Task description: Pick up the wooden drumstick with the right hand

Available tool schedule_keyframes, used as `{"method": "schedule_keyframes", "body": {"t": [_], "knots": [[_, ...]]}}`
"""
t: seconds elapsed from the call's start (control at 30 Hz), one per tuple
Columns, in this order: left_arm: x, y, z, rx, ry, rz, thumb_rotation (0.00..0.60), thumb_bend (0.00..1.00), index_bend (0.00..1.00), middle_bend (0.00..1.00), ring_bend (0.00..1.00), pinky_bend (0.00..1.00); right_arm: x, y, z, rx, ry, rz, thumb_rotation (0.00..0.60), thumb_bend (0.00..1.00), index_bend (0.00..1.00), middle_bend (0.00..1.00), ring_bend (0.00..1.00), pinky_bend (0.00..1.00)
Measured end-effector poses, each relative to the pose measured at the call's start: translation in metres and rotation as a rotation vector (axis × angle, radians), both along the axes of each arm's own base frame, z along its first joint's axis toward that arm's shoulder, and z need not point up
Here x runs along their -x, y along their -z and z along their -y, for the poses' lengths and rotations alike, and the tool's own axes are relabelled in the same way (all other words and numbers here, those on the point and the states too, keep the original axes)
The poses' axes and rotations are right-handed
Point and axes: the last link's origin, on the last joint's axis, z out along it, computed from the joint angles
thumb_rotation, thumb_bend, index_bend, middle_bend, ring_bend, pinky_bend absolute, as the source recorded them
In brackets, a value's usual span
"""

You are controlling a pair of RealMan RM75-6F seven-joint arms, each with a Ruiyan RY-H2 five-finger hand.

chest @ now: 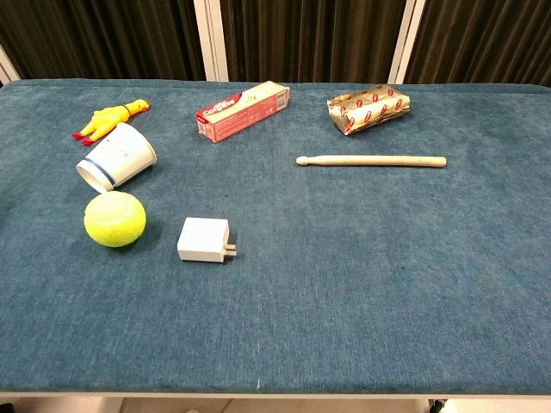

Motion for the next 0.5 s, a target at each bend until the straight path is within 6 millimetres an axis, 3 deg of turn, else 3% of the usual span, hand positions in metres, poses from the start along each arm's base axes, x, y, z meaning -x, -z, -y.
{"method": "schedule_keyframes", "body": {"t": [0.5], "knots": [[-0.0002,0.0014,-0.0001,0.008,-0.003,-0.008,0.600,0.39,0.00,0.00,0.06,0.11,0.0009,0.0050,0.0039,-0.014,0.012,-0.010,0.600,0.31,0.21,0.23,0.17,0.03]]}}
